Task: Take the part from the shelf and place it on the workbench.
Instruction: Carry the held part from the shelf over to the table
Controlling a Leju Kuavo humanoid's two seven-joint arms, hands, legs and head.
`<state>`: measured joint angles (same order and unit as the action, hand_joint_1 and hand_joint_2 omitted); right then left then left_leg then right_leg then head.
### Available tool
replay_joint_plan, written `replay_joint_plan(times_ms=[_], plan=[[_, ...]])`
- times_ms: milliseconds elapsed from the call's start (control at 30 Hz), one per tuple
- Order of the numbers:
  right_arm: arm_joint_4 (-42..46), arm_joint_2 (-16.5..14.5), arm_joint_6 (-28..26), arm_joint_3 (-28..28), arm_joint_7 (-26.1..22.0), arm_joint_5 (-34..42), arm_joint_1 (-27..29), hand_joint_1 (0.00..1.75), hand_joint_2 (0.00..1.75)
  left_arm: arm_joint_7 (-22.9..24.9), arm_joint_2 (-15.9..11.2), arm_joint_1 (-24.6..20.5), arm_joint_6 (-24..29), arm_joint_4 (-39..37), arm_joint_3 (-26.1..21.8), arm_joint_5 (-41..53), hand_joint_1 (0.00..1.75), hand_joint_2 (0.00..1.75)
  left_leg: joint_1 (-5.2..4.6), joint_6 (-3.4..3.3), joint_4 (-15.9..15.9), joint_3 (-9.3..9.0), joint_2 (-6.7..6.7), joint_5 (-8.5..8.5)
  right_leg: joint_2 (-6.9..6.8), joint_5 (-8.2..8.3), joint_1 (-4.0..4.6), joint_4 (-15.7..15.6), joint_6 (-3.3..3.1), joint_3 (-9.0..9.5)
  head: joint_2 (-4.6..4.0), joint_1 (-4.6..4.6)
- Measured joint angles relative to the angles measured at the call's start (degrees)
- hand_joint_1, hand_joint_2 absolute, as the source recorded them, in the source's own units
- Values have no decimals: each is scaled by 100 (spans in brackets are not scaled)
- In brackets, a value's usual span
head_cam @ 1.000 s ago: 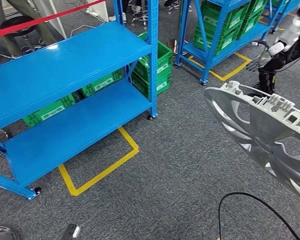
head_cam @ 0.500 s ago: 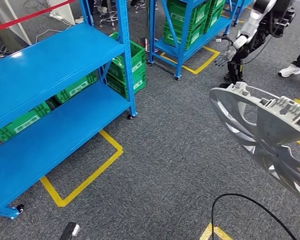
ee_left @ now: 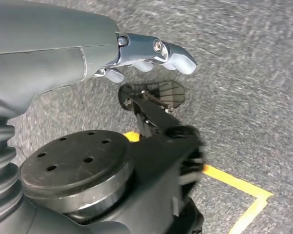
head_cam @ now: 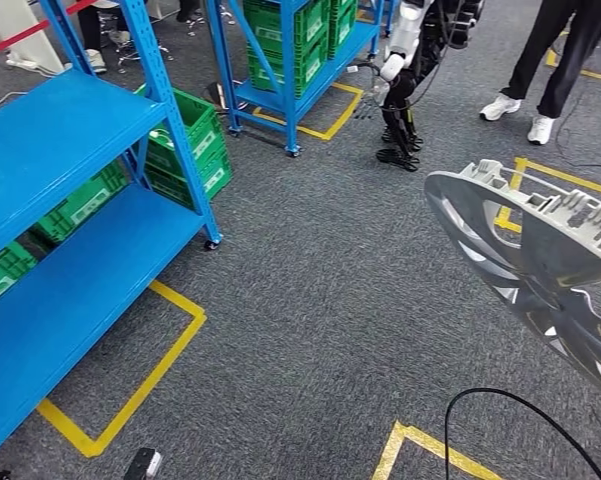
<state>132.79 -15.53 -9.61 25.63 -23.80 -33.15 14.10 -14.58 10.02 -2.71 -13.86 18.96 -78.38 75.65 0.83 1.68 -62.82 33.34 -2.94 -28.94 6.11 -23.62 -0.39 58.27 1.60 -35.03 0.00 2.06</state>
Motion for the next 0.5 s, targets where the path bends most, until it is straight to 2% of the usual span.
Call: replay_joint_plan(times_ms=[33,67,100,133,167,200,233,267,300,333,367,400,433,500], plan=[[2,-3,13,4,-3,-7,-3,175,175,1,4,-2,-4,1,-2,2,0,175,22,-5,290,-130,-151,103,76,5,-3,25,30,-27,0,-1],[4,-4,23,9,-4,-12,-1,175,175,1,9,-4,-8,1,-3,3,0,175,33,-18,442,-195,-263,127,144,14,-7,39,67,-58,0,0],[8,-6,33,15,-5,-16,2,175,175,2,13,-8,-11,1,-5,4,0,175,27,-48,486,-209,-274,112,214,32,-15,39,107,-89,0,0],[14,-9,42,24,-6,-21,9,175,175,3,16,-13,-13,2,-8,5,0,175,21,-88,481,-201,-197,122,283,57,-31,22,144,-119,0,-1],[20,-11,47,34,-6,-22,16,175,175,4,16,-22,-14,4,-9,7,0,175,18,-128,487,-202,-122,135,256,57,-32,29,178,-148,0,-3],[28,-14,53,44,-5,-24,12,175,175,4,18,-27,-15,7,-10,6,0,175,18,-170,495,-205,-41,147,131,5,-24,111,207,-205,0,-24],[34,-14,58,51,-6,-25,0,175,175,9,22,-27,-15,9,-11,5,0,175,18,-203,502,-206,48,155,-54,-116,-10,309,228,-308,0,-45],[38,-15,63,54,-6,-25,-12,175,175,22,23,-21,-9,13,-11,6,0,175,2,-226,502,-208,134,153,-283,-299,2,636,244,-458,0,-68],[40,-15,68,54,-3,-24,-20,175,175,39,25,-8,-3,14,-13,7,0,175,-14,-246,502,-209,228,146,-440,-499,2,1049,260,-650,0,-86],[39,-16,75,55,1,-22,-18,175,175,56,23,2,3,16,-14,8,0,175,-28,-253,501,-210,324,141,-520,-654,-4,1426,270,-821,0,-88],[38,-16,84,58,7,-21,-8,175,175,70,18,8,8,19,-14,9,0,175,-37,-258,501,-211,418,135,-561,-721,-10,1662,275,-920,0,-88],[36,-16,91,61,13,-19,2,175,175,79,13,6,11,21,-15,9,0,175,-42,-257,501,-217,505,127,-584,-680,-13,1669,274,-903,0,-89],[34,-17,97,64,17,-9,7,175,175,87,10,-1,20,22,-15,9,0,175,-45,-251,500,-228,582,116,-616,-546,-13,1430,267,-755,0,-89],[31,-19,103,69,22,35,5,175,175,108,8,-14,62,24,-15,10,0,175,-58,-214,499,-269,715,81,-827,-234,14,622,233,-269,0,-88]])
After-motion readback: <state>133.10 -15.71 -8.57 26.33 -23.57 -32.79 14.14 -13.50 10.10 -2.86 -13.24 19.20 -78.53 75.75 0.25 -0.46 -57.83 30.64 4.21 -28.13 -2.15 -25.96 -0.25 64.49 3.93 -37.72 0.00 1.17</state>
